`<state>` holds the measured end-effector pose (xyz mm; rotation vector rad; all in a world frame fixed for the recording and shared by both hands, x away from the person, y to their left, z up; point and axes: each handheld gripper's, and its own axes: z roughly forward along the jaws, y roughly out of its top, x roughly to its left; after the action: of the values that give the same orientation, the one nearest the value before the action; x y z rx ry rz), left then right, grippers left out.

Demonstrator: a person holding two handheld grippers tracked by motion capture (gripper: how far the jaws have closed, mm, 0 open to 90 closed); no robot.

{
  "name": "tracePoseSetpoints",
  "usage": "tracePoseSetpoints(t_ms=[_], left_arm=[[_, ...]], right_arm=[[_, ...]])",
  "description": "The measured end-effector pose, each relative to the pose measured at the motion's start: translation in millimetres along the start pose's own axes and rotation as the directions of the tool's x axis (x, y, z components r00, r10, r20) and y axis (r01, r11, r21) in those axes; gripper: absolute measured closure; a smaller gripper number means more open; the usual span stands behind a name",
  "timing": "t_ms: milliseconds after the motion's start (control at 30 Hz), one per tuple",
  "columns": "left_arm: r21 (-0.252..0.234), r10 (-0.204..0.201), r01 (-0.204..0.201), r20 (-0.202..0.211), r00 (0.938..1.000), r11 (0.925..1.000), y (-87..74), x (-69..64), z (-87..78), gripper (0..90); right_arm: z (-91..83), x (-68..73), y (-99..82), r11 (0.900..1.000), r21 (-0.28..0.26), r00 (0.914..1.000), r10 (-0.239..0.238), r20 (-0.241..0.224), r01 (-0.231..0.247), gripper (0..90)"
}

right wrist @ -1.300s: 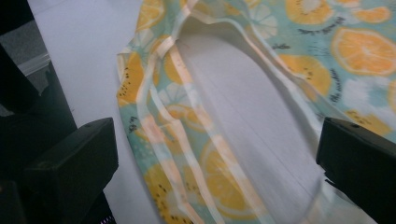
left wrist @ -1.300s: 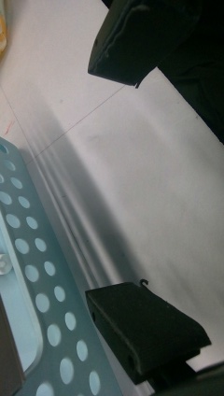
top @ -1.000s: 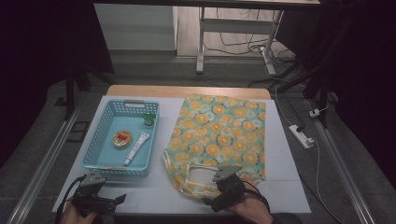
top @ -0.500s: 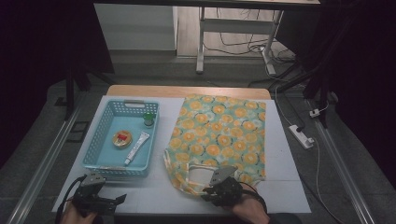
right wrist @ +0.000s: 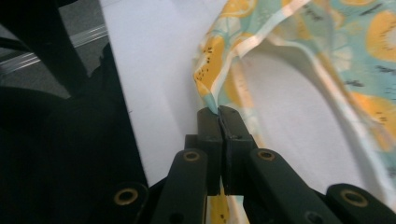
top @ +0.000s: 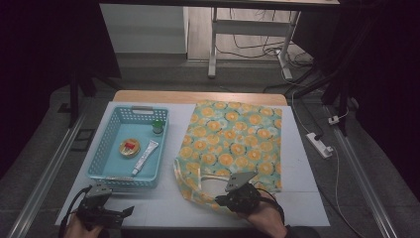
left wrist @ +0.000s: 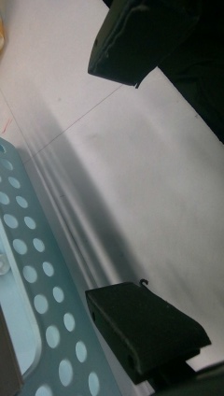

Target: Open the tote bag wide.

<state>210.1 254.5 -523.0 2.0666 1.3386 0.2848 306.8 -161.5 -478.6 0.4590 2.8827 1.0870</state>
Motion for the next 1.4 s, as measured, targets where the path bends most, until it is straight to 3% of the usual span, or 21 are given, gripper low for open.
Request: tracePoseSetpoints(t_ms=[333,367,667,1167,1400], left_arm=[[-0.001,-0.004,0.004,0.002,1.0000,1.0000,-0.1,0.5,-0.2,0.0],[-0.001,-0.005,0.005,0.002,1.0000,1.0000,-0.1,0.5,-0.2,0.0],[-0.004,-0.007,0.007,0.001,1.0000,1.0000,-0.2,0.6,-0.4,0.0],[-0.005,-0.009,0.009,0.002,1.0000,1.0000,-0.2,0.8,-0.2,0.0],[-0.005,-0.010,0.010,0.003,0.9999,0.9999,-0.3,1.1,-0.3,0.0]], right_arm=[[-10.9,-31.0,9.7,0.9990,-0.038,0.9962,0.029,0.082,-0.026,89.2],[-13.4,-39.1,12.5,0.9985,-0.046,0.9946,0.035,0.098,-0.030,89.3],[-15.1,-71.9,25.6,0.9965,-0.055,0.9892,0.070,0.129,-0.063,89.4],[-2.5,-133.8,43.8,0.9915,-0.062,0.9673,0.125,0.220,-0.114,89.4],[3.5,-154.4,47.7,0.9901,-0.064,0.9579,0.137,0.252,-0.125,89.5]])
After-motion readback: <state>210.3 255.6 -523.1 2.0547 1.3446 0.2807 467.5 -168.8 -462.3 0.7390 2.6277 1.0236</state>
